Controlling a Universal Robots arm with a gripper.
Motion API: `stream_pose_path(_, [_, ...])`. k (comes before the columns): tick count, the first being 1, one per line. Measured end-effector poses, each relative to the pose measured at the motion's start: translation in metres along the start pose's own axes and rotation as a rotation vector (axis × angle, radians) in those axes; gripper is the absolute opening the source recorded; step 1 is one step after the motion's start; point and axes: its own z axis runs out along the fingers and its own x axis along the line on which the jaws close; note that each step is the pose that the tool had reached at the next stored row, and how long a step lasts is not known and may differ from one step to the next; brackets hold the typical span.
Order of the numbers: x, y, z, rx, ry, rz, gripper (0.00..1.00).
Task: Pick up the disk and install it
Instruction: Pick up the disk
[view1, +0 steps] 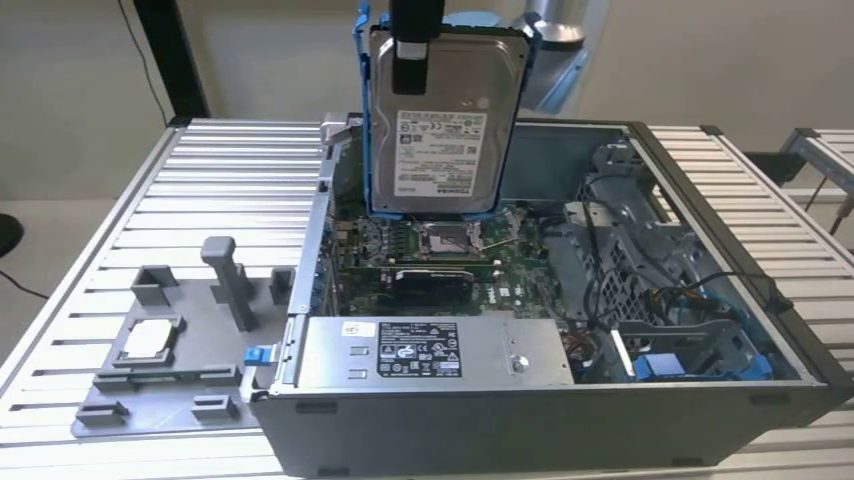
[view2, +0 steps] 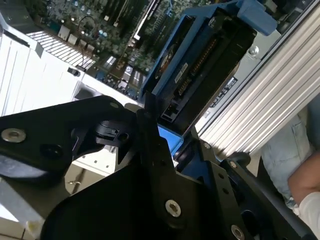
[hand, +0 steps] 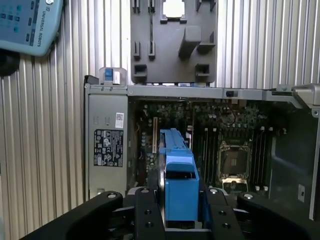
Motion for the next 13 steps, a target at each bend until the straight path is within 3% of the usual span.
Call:
stream_pose_path(5, [0.0053,-0.0053,0.0,-0.0011,0.0,0.0,0.0])
stream_pose_path(13, [0.0092,-0.0083,0.0002,-0.0023,0.0,0.0,0.0])
